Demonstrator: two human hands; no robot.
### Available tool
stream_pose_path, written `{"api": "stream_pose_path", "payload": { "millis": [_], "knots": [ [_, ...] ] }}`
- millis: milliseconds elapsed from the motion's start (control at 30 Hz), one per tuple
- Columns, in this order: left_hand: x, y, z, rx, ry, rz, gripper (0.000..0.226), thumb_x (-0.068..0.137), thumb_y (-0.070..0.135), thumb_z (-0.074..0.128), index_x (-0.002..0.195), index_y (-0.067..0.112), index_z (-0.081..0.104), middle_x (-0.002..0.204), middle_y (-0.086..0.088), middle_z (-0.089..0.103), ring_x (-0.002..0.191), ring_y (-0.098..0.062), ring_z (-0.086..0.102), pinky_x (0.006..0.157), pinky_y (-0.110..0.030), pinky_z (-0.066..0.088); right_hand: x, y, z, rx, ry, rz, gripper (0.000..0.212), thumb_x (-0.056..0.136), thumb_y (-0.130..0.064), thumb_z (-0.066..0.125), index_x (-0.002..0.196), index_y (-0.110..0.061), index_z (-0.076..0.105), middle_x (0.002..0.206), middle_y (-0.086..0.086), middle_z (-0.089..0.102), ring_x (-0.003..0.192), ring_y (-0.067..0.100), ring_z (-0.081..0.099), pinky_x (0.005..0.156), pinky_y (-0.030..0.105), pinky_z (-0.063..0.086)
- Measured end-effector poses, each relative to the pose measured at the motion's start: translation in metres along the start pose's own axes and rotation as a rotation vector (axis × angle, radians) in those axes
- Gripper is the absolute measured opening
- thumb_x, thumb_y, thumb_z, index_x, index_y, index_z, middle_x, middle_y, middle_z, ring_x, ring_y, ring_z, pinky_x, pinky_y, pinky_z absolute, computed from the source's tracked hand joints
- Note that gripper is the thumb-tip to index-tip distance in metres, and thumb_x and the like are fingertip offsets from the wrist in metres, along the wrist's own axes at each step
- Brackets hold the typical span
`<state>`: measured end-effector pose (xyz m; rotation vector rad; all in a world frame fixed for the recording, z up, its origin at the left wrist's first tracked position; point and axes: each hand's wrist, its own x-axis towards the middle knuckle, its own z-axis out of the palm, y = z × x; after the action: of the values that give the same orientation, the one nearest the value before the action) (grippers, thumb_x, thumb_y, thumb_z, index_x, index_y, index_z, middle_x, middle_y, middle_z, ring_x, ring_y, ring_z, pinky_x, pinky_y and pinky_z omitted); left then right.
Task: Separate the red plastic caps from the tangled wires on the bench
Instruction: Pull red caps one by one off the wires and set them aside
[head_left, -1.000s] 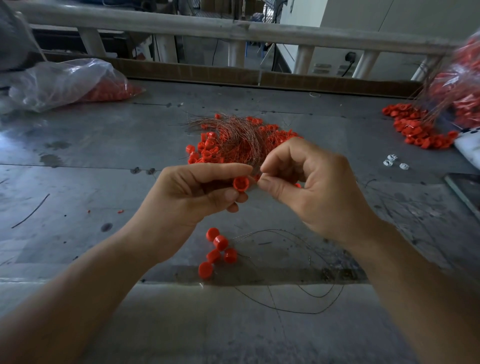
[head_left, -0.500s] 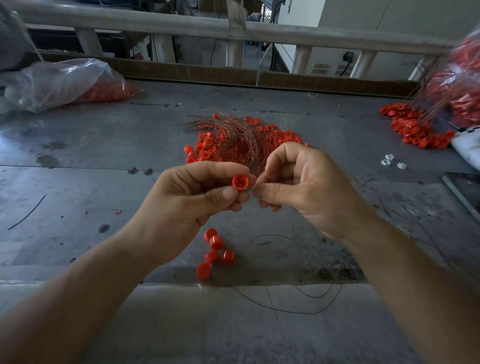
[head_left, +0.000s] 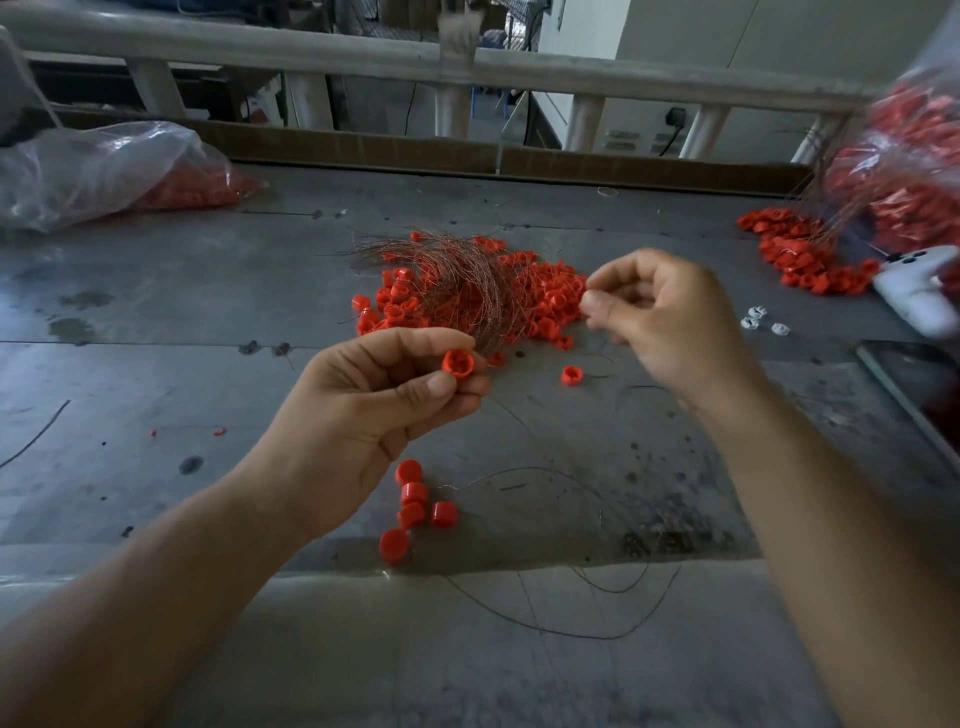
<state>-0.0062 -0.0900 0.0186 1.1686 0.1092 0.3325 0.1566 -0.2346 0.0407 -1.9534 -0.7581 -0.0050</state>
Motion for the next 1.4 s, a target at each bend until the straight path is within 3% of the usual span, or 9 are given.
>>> {"api": "stream_pose_path", "payload": {
  "millis": [167, 300, 500, 600, 767, 933, 1067, 1267, 1400],
  "knots": [
    [-0.001, -0.003, 0.001, 0.033, 0.090, -0.030, 0.026, 0.064, -0.002, 0.055, 0.075, 0.010, 0.075, 0.076, -0.008, 0.072, 0.073, -0.015, 0.070, 0.064, -0.019, 0.054, 0.008, 0.017, 0.001, -0.271, -0.051, -0.019, 0.023, 0.081, -0.015, 0.066, 0.065, -0.030, 0.057, 0.066, -0.016, 0.058, 0.063, 0.002, 0.053, 0.063, 0.010, 0.040],
    [-0.002, -0.003, 0.000, 0.033, 0.093, -0.037, 0.026, 0.064, -0.003, 0.055, 0.076, 0.009, 0.074, 0.077, -0.009, 0.072, 0.073, -0.017, 0.070, 0.065, -0.020, 0.055, 0.006, 0.023, 0.011, -0.428, -0.131, -0.016, 0.006, 0.083, -0.017, 0.064, 0.085, -0.021, 0.068, 0.074, -0.012, 0.058, 0.078, 0.009, 0.056, 0.072, 0.021, 0.041],
    [-0.001, -0.003, 0.002, 0.044, 0.082, -0.047, 0.024, 0.062, -0.002, 0.056, 0.074, 0.010, 0.074, 0.076, -0.009, 0.072, 0.072, -0.017, 0.070, 0.063, -0.019, 0.054, 0.015, 0.037, 0.023, -0.589, -0.103, 0.024, 0.027, 0.086, -0.023, 0.060, 0.111, -0.014, 0.063, 0.112, 0.006, 0.058, 0.104, 0.023, 0.055, 0.088, 0.031, 0.043],
    [-0.001, -0.003, 0.002, 0.048, 0.081, -0.052, 0.024, 0.063, -0.002, 0.056, 0.075, 0.009, 0.074, 0.076, -0.010, 0.072, 0.072, -0.017, 0.070, 0.063, -0.020, 0.054, 0.019, 0.043, 0.028, -0.622, -0.110, 0.052, 0.025, 0.085, -0.025, 0.062, 0.107, -0.014, 0.065, 0.107, 0.006, 0.058, 0.103, 0.023, 0.054, 0.079, 0.025, 0.037],
    [0.000, -0.003, 0.003, 0.073, 0.077, -0.058, 0.025, 0.062, -0.001, 0.056, 0.074, 0.010, 0.075, 0.074, -0.009, 0.072, 0.071, -0.016, 0.070, 0.062, -0.019, 0.054, 0.019, 0.043, 0.029, -0.592, -0.080, 0.033, 0.006, 0.080, -0.019, 0.066, 0.085, -0.017, 0.064, 0.089, -0.003, 0.053, 0.083, 0.013, 0.050, 0.068, 0.022, 0.032],
    [0.000, -0.002, 0.004, 0.067, 0.093, -0.057, 0.025, 0.062, -0.003, 0.055, 0.073, 0.009, 0.074, 0.075, -0.010, 0.072, 0.070, -0.016, 0.070, 0.061, -0.019, 0.054, 0.019, 0.042, 0.027, -0.511, -0.084, 0.016, 0.017, 0.077, -0.016, 0.069, 0.092, -0.017, 0.062, 0.085, -0.006, 0.058, 0.080, 0.012, 0.053, 0.071, 0.023, 0.040],
    [0.000, -0.002, 0.003, 0.073, 0.097, -0.057, 0.025, 0.062, -0.003, 0.055, 0.073, 0.010, 0.074, 0.075, -0.009, 0.072, 0.070, -0.016, 0.070, 0.061, -0.019, 0.054, 0.018, 0.040, 0.026, -0.435, -0.042, -0.042, 0.015, 0.078, -0.010, 0.067, 0.089, -0.019, 0.066, 0.086, -0.007, 0.058, 0.076, 0.009, 0.054, 0.070, 0.020, 0.038],
    [0.000, -0.003, 0.002, 0.086, 0.090, -0.052, 0.025, 0.062, -0.002, 0.056, 0.073, 0.011, 0.074, 0.075, -0.009, 0.072, 0.071, -0.016, 0.070, 0.062, -0.019, 0.054, 0.020, 0.045, 0.033, -0.486, -0.153, -0.037, 0.021, 0.082, -0.011, 0.064, 0.101, -0.019, 0.068, 0.091, -0.007, 0.051, 0.071, 0.006, 0.050, 0.068, 0.014, 0.034],
    [0.000, -0.003, 0.002, 0.095, 0.081, -0.056, 0.026, 0.063, -0.002, 0.055, 0.074, 0.012, 0.075, 0.075, -0.009, 0.072, 0.071, -0.016, 0.070, 0.062, -0.019, 0.054, 0.022, 0.045, 0.031, -0.516, -0.137, -0.019, 0.009, 0.079, -0.013, 0.067, 0.087, -0.017, 0.066, 0.087, -0.005, 0.051, 0.079, 0.010, 0.047, 0.071, 0.020, 0.034]
  ]
}}
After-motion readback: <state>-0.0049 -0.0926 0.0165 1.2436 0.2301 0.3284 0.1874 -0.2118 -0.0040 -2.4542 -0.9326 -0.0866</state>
